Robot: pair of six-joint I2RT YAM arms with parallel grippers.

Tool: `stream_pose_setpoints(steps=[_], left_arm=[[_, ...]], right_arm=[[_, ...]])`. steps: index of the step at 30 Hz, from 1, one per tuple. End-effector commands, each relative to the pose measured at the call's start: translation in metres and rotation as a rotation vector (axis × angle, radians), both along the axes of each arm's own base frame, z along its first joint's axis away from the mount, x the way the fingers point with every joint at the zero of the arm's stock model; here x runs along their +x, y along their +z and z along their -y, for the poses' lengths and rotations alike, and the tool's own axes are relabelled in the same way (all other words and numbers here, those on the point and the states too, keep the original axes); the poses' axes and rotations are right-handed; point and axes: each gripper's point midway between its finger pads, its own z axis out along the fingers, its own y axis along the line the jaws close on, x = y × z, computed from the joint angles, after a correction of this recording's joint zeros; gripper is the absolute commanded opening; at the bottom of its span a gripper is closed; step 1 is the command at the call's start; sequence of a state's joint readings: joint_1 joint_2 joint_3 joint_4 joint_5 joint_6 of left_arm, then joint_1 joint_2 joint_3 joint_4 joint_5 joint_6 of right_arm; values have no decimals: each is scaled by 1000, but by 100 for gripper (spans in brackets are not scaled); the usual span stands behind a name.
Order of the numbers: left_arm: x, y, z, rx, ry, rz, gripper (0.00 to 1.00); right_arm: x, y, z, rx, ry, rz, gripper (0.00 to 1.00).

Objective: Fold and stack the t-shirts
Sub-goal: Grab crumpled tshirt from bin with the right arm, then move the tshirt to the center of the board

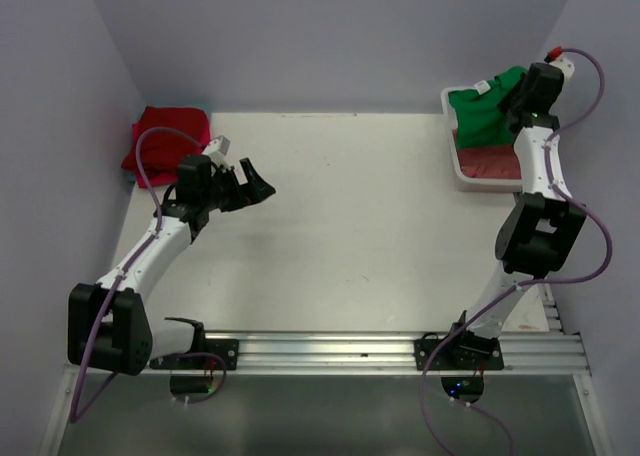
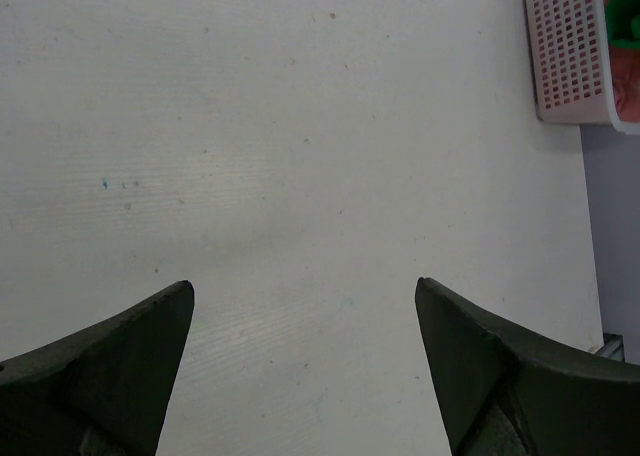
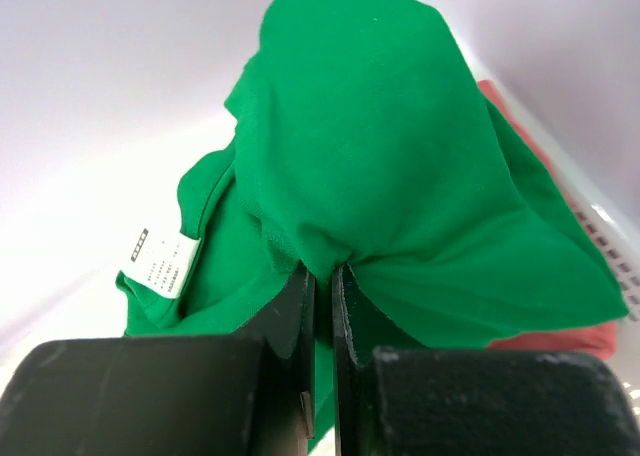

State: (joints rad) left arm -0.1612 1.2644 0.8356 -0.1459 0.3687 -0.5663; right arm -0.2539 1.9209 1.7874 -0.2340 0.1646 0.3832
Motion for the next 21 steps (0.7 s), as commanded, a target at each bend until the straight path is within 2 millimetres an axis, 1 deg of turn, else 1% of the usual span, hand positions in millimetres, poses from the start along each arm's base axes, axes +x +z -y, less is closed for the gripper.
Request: stream_pose_setpoints(steps=[1,2,3,4,6,7,9,10,11,12,13,14,15,17,18,19,20,21], left_arm=[[8,11,4,-37,-4,49,95],[7,12,3,-35,-2,51,95],[7,12,4,-35,-4,55,95],[7,12,3,-35,-1,59,95],[6,15,1,-32,9,72,95],[5,15,0,-31,10,80,95],[6,18,-3,-21,24,98,95],[7,20,-4,-14,27,107,95],[8,22,-5,-9,33,117,95],[8,24,-6,-7,35,121,95],[9,26,-6,-3,35,128,95],[9,27,-6,-2,35,130,95],[10,28,-6,0,38,132,95],[10,29,-7,-5,44,132,95],[10,31,-7,-6,47,134,95],[10,31,-8,-9,55,133,95],[9,34,-9,-11,65,142,95],[8,35,-10,-14,72,144,95]], right_arm=[[-3,53,-26,26,103,157,0],[-5,58,-30,30,122,171,0],[-8,69,-35,33,143,202,0],[-9,69,-45,51,193,206,0],[-10,77,-66,76,306,237,0],[-12,81,-95,129,461,245,0],[-18,87,-126,217,608,256,0],[-28,91,-152,268,736,262,0],[-33,95,-164,285,772,270,0],[-40,94,-191,274,841,255,0],[-46,89,-206,262,875,231,0],[-58,96,-225,240,926,228,0],[-70,87,-257,228,1013,177,0],[-91,88,-288,242,1132,149,0],[-106,83,-321,252,1220,128,0],[-115,72,-334,269,1257,96,0],[-124,67,-344,271,1290,86,0],[-139,61,-365,294,1358,60,0]])
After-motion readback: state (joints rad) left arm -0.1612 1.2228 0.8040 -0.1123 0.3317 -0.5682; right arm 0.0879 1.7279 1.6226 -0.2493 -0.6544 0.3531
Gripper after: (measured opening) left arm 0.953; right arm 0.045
